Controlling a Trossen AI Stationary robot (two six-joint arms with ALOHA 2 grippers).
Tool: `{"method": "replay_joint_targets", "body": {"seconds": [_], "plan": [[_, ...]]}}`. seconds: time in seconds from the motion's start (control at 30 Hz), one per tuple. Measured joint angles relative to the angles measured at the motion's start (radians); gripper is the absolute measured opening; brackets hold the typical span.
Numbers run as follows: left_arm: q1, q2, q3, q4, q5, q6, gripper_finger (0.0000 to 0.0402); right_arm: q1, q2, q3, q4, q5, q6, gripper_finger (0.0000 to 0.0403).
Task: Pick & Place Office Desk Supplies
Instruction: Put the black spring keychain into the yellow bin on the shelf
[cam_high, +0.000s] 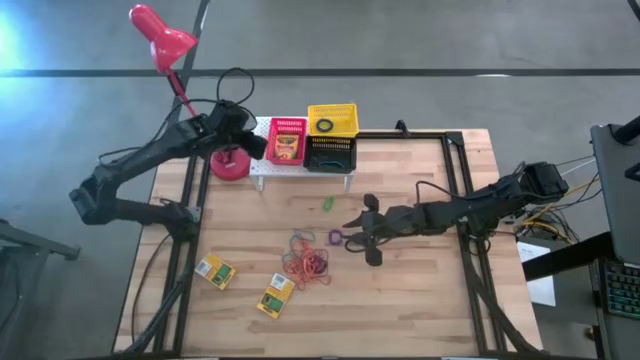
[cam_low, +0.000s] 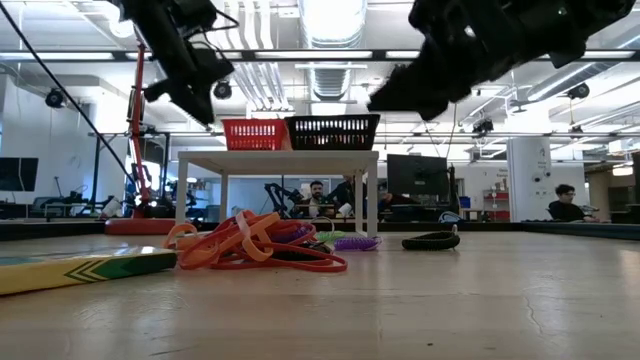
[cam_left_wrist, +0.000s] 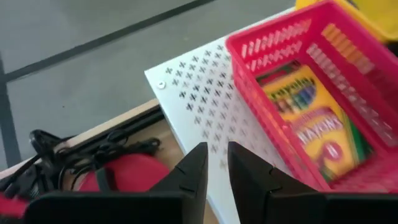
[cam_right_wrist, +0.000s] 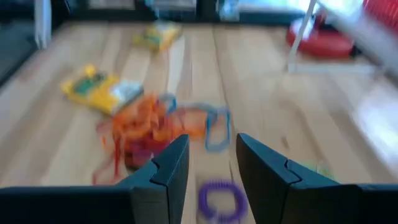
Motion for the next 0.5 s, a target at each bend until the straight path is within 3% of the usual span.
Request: {"method": "replay_joint_targets", "body": {"seconds": [0.23, 0.5], "plan": [[-0.167, -0.096, -0.001, -0.151, -0.009, -0.092, 0.0067, -0.009, 0.000, 0.000, -0.211, -0.003, 0.071, 0.0129], [-0.593, -0.119, -0.164, -0.050, -0.146, -0.320, 0.0067, -0.009, 0.000, -0.040, -0.266, -0.014, 0.138, 0.0173]]}}
